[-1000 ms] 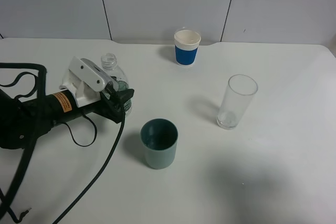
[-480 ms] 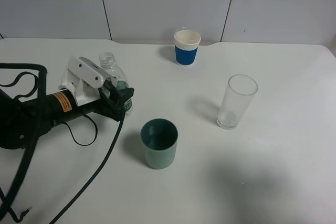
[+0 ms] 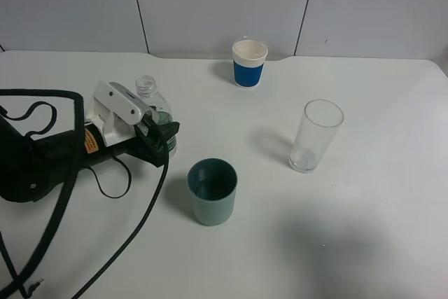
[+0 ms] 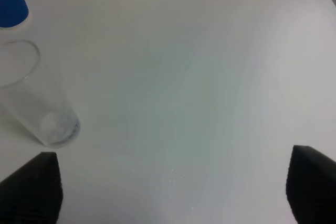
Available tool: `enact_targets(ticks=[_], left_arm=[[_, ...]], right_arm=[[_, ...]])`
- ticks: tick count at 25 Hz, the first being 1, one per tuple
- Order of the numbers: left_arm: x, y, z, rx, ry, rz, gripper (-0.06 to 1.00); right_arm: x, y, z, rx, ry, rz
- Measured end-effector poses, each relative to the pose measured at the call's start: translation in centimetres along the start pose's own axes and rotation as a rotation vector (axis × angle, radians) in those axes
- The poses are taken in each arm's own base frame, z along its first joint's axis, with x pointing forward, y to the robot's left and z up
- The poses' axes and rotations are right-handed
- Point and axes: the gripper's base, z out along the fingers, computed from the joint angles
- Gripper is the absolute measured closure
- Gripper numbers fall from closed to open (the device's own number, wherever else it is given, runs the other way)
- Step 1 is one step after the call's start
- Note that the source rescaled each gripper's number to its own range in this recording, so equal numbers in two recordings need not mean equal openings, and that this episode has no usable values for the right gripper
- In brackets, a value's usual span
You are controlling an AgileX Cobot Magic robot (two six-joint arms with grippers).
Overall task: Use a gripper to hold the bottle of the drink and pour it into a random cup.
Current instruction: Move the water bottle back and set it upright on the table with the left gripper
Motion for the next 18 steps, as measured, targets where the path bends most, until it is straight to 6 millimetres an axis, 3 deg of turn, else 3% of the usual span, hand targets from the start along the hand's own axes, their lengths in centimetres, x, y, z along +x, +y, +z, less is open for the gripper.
enact_targets(ticks=[15, 18], left_arm=[[-0.01, 0.00, 0.00, 0.000, -0.002, 0.001, 0.94], [-0.01, 0.00, 0.00, 0.000, -0.002, 0.002, 0.84]], right_arm=[[0.00, 0.00, 0.00, 0.000, 0.000, 0.000], [0.00, 0.00, 0.00, 0.000, 0.000, 0.000]])
